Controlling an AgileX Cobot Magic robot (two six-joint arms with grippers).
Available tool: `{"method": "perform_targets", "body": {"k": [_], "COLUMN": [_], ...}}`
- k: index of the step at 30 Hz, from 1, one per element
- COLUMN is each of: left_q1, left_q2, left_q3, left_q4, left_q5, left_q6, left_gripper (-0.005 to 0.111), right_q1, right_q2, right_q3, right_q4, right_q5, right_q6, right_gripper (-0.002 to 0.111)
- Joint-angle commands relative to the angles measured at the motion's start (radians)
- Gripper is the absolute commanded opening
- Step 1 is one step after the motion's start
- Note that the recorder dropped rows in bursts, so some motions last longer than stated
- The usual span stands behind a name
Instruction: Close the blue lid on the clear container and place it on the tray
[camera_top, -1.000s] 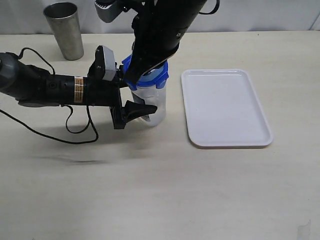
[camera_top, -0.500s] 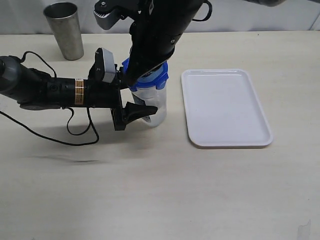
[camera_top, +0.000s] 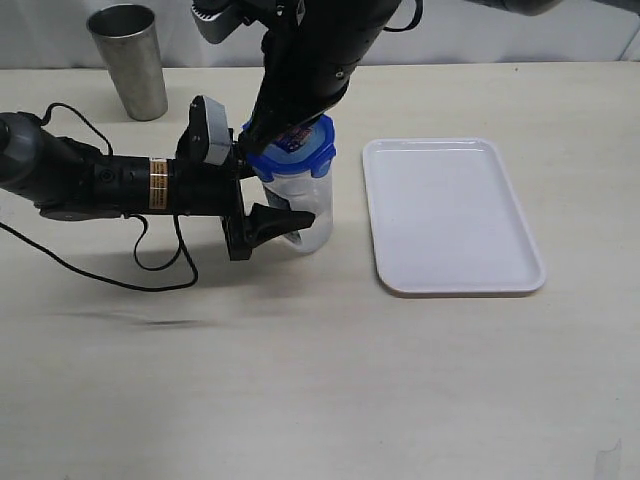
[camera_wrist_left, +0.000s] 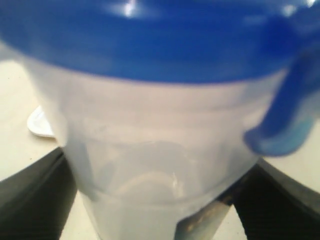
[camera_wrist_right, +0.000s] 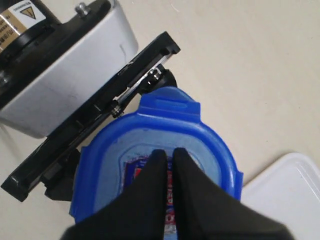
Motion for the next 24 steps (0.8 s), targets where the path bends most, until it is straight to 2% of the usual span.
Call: {"method": "perform_targets", "body": {"k": [1, 3, 6, 11, 14, 20, 24], "left_q1": [0.000, 0.000, 0.000, 0.000, 0.000, -0.002, -0.023], "left_q2": [-0.008, -0.008, -0.008, -0.008, -0.008, -0.008, -0.006], "left_q3": [-0.005, -0.005, -0.005, -0.005, -0.005, -0.005, -0.005], "left_q4": [-0.024, -0.026, -0.040, -0.050, -0.053, -0.107, -0.127], "left_q5": [-0.042, -0.042, -0.042, -0.042, -0.046, -0.049, -0.035], "left_q6": [0.016, 0.016, 0.016, 0.016, 0.016, 0.016, 0.016], "left_gripper": [0.000, 0.002, 0.014, 0.049, 0.065, 0.081, 0.084], "right_q1": [-0.002, -0.002, -0.002, -0.002, -0.002, -0.002, -0.002], "right_q2": [0.042, 0.042, 0.042, 0.042, 0.042, 0.042, 0.042], "right_q3": [0.015, 0.015, 0.015, 0.015, 0.015, 0.015, 0.015], "right_q4": [-0.013, -0.015, -0.038, -0.062, -0.062, -0.062, -0.062], "right_q5": [0.044, 0.049, 0.069, 0.100, 0.100, 0.096, 0.096], "right_q6": [0.005, 0.005, 0.005, 0.009, 0.016, 0.016, 0.020], "right_gripper": [0.004, 0.004, 0.004, 0.004, 0.004, 0.004, 0.004]}}
